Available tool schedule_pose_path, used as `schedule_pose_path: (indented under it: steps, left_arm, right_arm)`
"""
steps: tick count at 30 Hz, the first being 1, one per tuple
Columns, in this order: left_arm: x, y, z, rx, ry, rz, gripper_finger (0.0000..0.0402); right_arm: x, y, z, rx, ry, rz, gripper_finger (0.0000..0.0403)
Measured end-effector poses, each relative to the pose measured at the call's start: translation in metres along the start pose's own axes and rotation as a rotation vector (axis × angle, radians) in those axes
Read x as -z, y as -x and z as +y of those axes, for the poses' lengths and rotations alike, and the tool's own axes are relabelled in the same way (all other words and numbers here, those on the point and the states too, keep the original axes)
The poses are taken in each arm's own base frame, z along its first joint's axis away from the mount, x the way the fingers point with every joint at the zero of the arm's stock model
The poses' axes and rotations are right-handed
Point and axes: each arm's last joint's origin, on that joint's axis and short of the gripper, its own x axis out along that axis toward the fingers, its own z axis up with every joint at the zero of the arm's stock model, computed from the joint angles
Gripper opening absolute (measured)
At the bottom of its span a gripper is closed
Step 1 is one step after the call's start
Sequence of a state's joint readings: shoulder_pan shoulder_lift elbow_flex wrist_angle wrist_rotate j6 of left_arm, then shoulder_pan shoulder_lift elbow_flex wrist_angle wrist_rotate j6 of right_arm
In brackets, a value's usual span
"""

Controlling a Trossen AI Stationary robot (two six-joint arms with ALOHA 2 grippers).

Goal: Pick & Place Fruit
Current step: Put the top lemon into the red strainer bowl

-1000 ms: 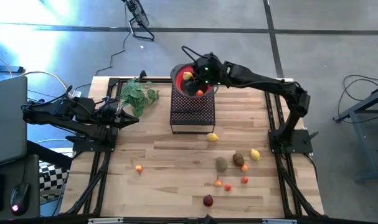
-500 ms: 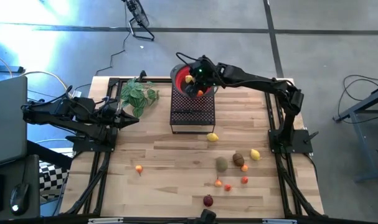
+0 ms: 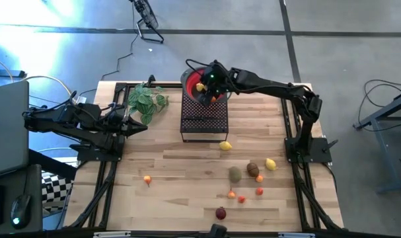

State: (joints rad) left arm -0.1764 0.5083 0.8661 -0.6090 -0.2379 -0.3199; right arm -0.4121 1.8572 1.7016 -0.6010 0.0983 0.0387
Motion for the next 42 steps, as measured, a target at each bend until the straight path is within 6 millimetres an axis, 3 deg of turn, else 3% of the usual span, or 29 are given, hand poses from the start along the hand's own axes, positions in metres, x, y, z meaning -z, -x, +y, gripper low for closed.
schedule_pose_path:
  steps: [17,25,42]
  left_arm:
    - [0.000,0.000,0.000,0.000,0.000,0.000,0.0000]
    - [0.000,0.000,0.000,0.000,0.000,0.000,0.0000]
    - [0.001,0.000,0.000,-0.004,-0.003,0.012,0.0000]
  right_arm:
    - [0.001,0.000,0.000,-0.021,0.062,0.012,0.0205]
    - [0.009,-0.020,-0.002,-0.018,0.067,0.060,0.0205]
    - [0.005,-0.025,-0.001,-0.012,0.065,0.017,0.0207]
